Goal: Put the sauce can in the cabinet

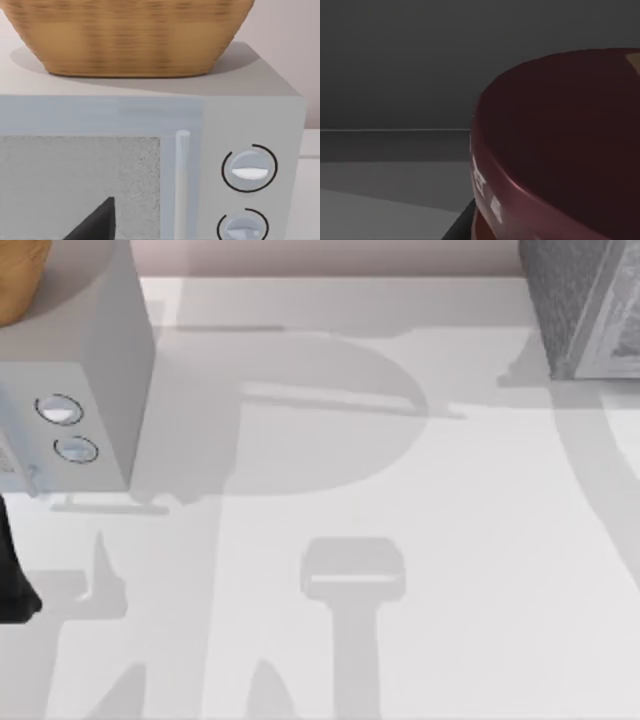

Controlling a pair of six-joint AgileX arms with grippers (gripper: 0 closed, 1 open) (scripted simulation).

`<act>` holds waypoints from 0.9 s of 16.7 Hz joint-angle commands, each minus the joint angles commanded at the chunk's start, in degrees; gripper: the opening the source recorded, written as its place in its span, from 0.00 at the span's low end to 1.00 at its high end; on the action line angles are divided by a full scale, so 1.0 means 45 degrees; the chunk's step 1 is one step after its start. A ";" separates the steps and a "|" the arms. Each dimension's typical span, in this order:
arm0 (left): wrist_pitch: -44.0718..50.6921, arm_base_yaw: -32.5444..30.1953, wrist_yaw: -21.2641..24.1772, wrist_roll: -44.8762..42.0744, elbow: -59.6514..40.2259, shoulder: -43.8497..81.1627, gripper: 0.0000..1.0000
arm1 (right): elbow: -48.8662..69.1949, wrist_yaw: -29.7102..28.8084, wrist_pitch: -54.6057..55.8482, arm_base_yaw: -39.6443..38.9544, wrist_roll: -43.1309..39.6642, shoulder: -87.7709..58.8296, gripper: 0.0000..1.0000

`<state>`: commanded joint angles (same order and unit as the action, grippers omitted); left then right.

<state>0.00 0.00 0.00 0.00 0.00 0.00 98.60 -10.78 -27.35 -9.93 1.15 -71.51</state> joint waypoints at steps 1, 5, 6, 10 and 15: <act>0.0000 0.0000 0.0000 0.0000 0.0000 0.0000 1.00 | 0.0640 -0.0052 -0.0170 -0.0077 -0.0010 -0.0445 0.00; 0.0000 0.0000 0.0000 0.0000 0.0000 0.0000 1.00 | 0.1833 -0.0145 -0.0508 -0.0239 -0.0027 -0.1329 0.00; 0.0000 0.0000 0.0000 0.0000 0.0000 0.0000 1.00 | 0.1833 -0.0145 -0.0508 -0.0239 -0.0027 -0.1329 0.00; 0.0000 0.0000 0.0000 0.0000 0.0000 0.0000 1.00 | 0.1807 -0.0121 -0.0478 -0.0177 0.0000 -0.1324 0.00; 0.0000 0.0000 0.0000 0.0000 0.0000 0.0000 1.00 | 0.3779 0.0215 -0.0189 0.0218 0.0011 -0.3488 0.00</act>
<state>0.00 0.00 0.00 0.00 0.00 0.00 115.60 -9.81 -28.20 -8.95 1.20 -87.20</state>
